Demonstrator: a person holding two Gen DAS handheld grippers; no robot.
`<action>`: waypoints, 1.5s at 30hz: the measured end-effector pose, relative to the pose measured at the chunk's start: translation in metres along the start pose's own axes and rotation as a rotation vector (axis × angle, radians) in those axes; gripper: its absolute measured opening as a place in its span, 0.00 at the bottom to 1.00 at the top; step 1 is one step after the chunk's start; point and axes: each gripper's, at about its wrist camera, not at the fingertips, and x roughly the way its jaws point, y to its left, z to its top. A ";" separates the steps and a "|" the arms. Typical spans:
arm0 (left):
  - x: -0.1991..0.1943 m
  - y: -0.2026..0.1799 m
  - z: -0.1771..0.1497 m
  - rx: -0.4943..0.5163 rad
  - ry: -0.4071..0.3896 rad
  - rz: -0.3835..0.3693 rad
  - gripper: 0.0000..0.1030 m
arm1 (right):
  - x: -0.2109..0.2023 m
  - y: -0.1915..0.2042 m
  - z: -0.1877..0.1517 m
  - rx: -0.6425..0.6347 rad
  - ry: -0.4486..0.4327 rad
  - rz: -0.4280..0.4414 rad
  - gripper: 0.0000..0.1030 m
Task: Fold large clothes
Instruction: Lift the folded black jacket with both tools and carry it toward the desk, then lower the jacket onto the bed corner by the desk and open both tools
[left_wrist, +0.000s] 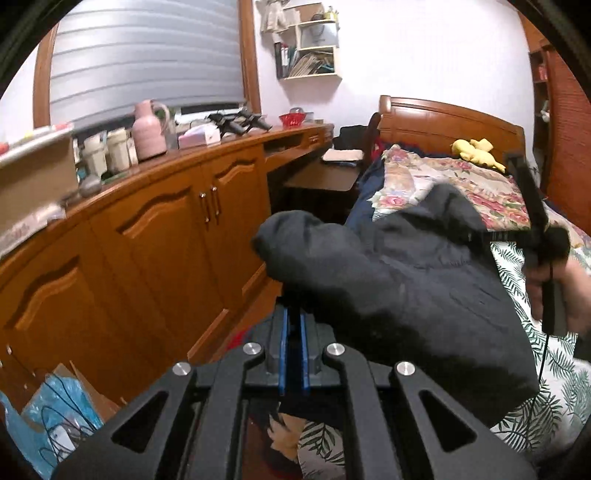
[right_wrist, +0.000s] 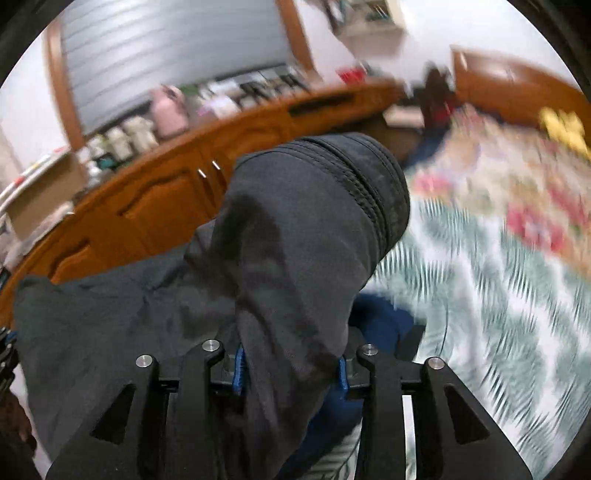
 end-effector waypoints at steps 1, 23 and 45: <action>0.001 0.001 -0.003 -0.004 0.005 0.005 0.04 | 0.006 -0.002 -0.007 -0.015 0.015 -0.021 0.39; -0.063 -0.009 -0.008 -0.031 -0.063 0.012 0.20 | -0.082 0.062 -0.065 -0.267 -0.067 0.124 0.52; -0.139 -0.077 0.017 -0.014 -0.138 -0.041 0.32 | -0.145 0.082 -0.105 -0.286 -0.129 0.125 0.56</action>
